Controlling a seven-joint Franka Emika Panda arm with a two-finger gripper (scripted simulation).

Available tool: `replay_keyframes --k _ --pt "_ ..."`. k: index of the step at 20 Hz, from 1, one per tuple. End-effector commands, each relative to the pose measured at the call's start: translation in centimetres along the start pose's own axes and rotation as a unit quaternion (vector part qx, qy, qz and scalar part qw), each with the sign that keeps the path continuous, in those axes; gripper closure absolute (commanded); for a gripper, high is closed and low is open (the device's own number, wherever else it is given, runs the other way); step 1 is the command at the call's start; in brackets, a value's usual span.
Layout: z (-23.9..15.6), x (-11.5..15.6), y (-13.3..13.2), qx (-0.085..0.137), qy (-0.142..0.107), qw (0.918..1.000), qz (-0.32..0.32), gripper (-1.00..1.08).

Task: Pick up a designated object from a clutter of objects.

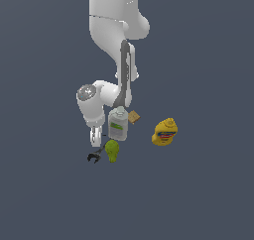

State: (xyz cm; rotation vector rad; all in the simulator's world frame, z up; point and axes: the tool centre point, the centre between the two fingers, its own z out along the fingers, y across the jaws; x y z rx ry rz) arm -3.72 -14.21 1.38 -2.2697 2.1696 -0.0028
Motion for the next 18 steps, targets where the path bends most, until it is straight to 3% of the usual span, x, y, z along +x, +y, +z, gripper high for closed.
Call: replay_keyframes --k 1,10,18 --pt "0.1 0.0 0.1 -0.001 0.000 1.0000 0.000 1.08" --pt "-0.6 -0.4 -0.1 0.000 0.000 1.0000 0.000 1.08" --pt "-4.0 -2.8 -0.5 0.000 -0.001 1.0000 0.000 1.08"
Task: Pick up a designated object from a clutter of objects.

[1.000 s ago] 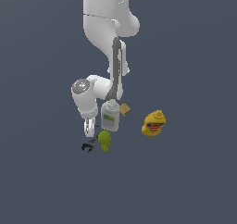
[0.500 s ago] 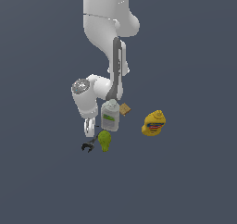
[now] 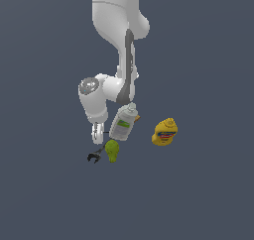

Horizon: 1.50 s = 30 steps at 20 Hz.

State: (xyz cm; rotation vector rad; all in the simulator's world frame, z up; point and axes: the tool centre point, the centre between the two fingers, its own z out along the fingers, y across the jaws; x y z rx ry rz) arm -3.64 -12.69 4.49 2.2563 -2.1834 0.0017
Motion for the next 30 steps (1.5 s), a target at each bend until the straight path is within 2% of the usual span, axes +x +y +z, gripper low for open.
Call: replay_keyframes --k 1,30 --pt "-1.6 -1.7 -0.4 0.001 -0.001 1.0000 -0.006 1.08" --pt "-28.7 -19.4 -4.5 0.000 0.000 1.0000 -0.006 1.08"
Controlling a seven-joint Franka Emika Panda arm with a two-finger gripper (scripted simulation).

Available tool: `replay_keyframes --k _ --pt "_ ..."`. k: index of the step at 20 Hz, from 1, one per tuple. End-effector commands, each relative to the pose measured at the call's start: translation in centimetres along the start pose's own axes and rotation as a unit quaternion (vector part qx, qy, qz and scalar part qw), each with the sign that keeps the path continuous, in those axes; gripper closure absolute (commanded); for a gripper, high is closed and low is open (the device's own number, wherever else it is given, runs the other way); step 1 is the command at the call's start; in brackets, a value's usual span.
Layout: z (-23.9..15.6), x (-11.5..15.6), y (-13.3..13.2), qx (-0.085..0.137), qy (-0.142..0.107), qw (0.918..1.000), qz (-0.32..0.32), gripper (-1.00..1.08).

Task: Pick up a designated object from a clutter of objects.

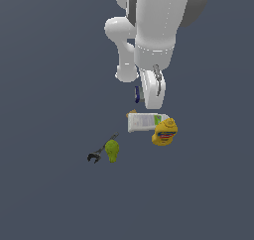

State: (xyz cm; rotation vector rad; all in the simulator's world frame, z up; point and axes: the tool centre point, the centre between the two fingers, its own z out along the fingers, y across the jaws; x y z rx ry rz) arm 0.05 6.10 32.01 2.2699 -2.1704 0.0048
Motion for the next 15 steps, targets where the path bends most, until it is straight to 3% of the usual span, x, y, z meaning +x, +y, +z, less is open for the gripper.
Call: replay_keyframes --k 1,15 --pt "-1.8 -1.2 -0.3 -0.001 0.000 1.0000 0.000 1.08" --pt "-5.9 -3.9 -1.4 -0.001 -0.002 1.0000 0.000 1.08"
